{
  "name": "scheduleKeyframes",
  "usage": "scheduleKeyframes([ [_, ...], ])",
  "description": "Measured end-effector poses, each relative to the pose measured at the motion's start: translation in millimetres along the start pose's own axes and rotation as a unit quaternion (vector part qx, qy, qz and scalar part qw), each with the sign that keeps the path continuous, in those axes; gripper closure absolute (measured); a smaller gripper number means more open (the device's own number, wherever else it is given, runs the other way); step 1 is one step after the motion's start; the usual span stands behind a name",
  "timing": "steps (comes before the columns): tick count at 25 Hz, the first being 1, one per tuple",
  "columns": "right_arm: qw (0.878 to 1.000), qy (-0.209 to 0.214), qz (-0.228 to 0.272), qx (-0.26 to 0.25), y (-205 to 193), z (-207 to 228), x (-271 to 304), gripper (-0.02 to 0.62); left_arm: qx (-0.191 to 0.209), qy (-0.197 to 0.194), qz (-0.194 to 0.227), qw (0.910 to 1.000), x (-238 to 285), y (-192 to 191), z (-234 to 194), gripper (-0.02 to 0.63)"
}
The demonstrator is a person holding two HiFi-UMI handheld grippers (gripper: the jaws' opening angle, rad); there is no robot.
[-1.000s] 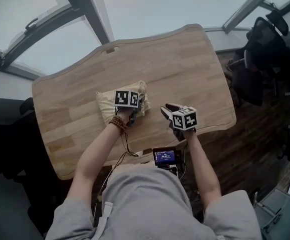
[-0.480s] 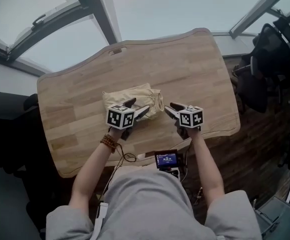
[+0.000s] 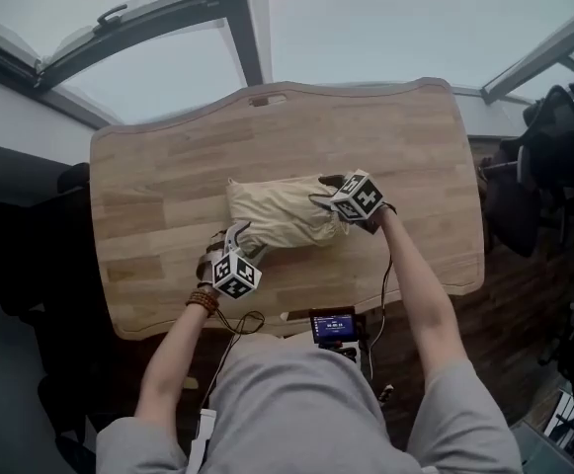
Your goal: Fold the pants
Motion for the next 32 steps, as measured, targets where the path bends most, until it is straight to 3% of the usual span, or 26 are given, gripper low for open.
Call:
scheduleKeyframes([
  [2, 0.995, 0.012, -0.058, -0.08, 17.7, -6.0, 30.3, 0.376, 0.046, -0.002, 0.004, 0.9989, 6.0, 7.2, 8.8, 0.314],
  [3, 0.991, 0.018, -0.083, -0.103, 23.2, -7.8, 44.3, 0.376, 0.073, 0.0, 0.002, 0.9973, 8.2, 8.1, 12.9, 0.339],
  [4, 0.987, 0.023, -0.107, -0.115, 26.9, -8.5, 56.7, 0.381, 0.103, 0.004, 0.002, 0.9946, 8.8, 7.2, 16.9, 0.403],
  [5, 0.984, 0.026, -0.129, -0.123, 28.8, -8.2, 67.2, 0.423, 0.132, 0.008, 0.004, 0.9912, 7.5, 4.8, 21.1, 0.474],
  [6, 0.979, 0.027, -0.15, -0.132, 29.4, -7.3, 75.6, 0.553, 0.158, 0.009, 0.008, 0.9874, 4.5, 1.2, 25.6, 0.527],
  [7, 0.974, 0.029, -0.17, -0.144, 29.5, -6.5, 81.7, 0.591, 0.179, 0.007, 0.012, 0.9838, 0.7, -3.3, 30.3, 0.581],
  [9, 0.968, 0.04, -0.185, -0.167, 34.3, -5.1, 88.0, 0.591, 0.203, -0.011, 0.012, 0.979, -5.4, -16.5, 40.4, 0.588],
  [12, 0.977, 0.062, -0.133, -0.153, 55.7, -5.2, 82.7, 0.591, 0.186, -0.035, 0.013, 0.9818, -12.8, -38.9, 50.5, 0.586],
  [14, 0.98, 0.106, -0.106, -0.129, 58.3, -10.5, 77.1, 0.573, 0.156, -0.021, 0.029, 0.987, -24.3, -41.7, 49.2, 0.578],
  [16, 0.973, 0.146, -0.131, -0.119, 47.6, -18.5, 79.8, 0.394, 0.142, 0.009, 0.039, 0.989, -34.1, -41.3, 47.8, 0.478],
  [17, 0.969, 0.147, -0.155, -0.128, 39.7, -21.2, 85.1, 0.387, 0.145, 0.019, 0.038, 0.9886, -35.8, -42.2, 49.3, 0.463],
  [18, 0.965, 0.135, -0.176, -0.143, 31.6, -22.1, 91.4, 0.393, 0.154, 0.026, 0.031, 0.9873, -35.0, -43.5, 52.3, 0.459],
  [20, 0.958, 0.108, -0.202, -0.174, 20.2, -22.5, 100.4, 0.522, 0.183, 0.031, 0.013, 0.9825, -28.3, -46.5, 60.3, 0.465],
  [21, 0.955, 0.105, -0.207, -0.183, 19.0, -23.9, 101.3, 0.581, 0.193, 0.033, 0.006, 0.9805, -26.1, -47.9, 63.4, 0.514],
  [23, 0.951, 0.121, -0.209, -0.194, 27.2, -28.3, 95.4, 0.586, 0.193, 0.032, 0.007, 0.9807, -29.4, -50.0, 66.5, 0.573],
  [28, 0.935, 0.163, -0.207, -0.239, 79.5, -41.2, 67.6, 0.587, 0.176, 0.003, 0.036, 0.9837, -47.9, -56.8, 71.2, 0.583],
  [30, 0.931, 0.142, -0.203, -0.269, 91.1, -46.7, 78.5, 0.586, 0.181, 0.005, 0.034, 0.9829, -50.7, -59.0, 73.2, 0.581],
  [32, 0.927, 0.092, -0.195, -0.306, 88.7, -49.1, 96.8, 0.572, 0.169, 0.016, 0.02, 0.9853, -51.4, -59.5, 74.3, 0.57],
])
Point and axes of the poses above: the fingertips, and each gripper's own axes: x forward along the fingers, z to its right, y out of its top, the point moved 9 cm from there along -x, backward along the fingers, and after that the axes turned 2 degrees about x, right-handed, at the moved point
